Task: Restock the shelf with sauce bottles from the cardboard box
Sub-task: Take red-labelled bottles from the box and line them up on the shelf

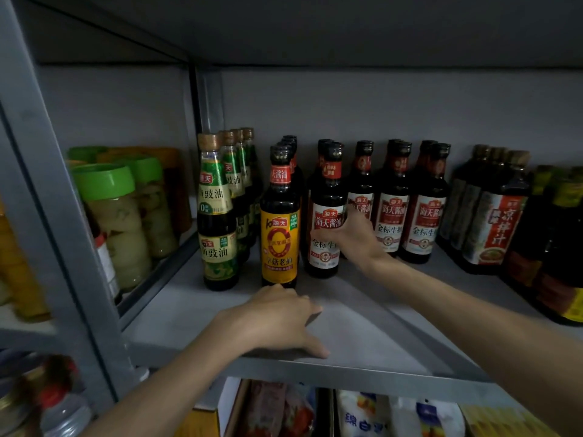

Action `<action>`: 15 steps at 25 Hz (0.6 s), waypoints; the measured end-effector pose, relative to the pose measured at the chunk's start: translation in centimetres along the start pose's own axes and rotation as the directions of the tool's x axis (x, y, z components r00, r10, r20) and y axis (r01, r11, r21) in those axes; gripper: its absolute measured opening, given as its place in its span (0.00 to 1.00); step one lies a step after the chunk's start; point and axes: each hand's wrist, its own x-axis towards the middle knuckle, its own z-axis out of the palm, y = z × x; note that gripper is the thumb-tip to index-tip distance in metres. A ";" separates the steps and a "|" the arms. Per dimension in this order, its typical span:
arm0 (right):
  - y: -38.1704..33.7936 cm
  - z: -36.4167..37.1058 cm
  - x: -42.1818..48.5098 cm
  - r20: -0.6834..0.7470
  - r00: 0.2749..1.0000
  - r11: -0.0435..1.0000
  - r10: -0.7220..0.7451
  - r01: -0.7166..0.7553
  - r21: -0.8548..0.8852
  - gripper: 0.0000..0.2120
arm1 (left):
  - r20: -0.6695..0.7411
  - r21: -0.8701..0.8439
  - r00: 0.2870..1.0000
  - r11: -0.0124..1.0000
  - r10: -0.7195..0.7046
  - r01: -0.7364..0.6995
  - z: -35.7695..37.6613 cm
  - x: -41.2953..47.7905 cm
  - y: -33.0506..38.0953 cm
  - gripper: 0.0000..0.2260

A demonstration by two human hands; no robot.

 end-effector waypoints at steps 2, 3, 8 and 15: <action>0.1 0.2 0.2 0.024 1.000 1.000 -0.011 0.011 0.001 0.18 | -0.003 0.023 1.000 1.000 0.018 -0.018 -0.1 0.0 0.2 0.36; 0.1 0.3 0.3 0.033 0.999 1.000 -0.012 0.012 -0.004 0.19 | 0.002 0.019 1.000 1.000 0.024 -0.024 -0.1 0.0 0.2 0.35; 0.2 0.8 0.4 0.016 1.000 1.000 -0.017 0.017 -0.005 0.17 | 0.014 -0.004 0.999 0.999 0.040 -0.040 -0.2 0.1 0.0 0.35; 1.3 1.4 0.2 0.022 0.999 0.993 0.037 -0.034 -0.112 0.28 | -0.021 0.030 0.996 0.996 0.089 -0.088 -0.2 1.1 0.1 0.34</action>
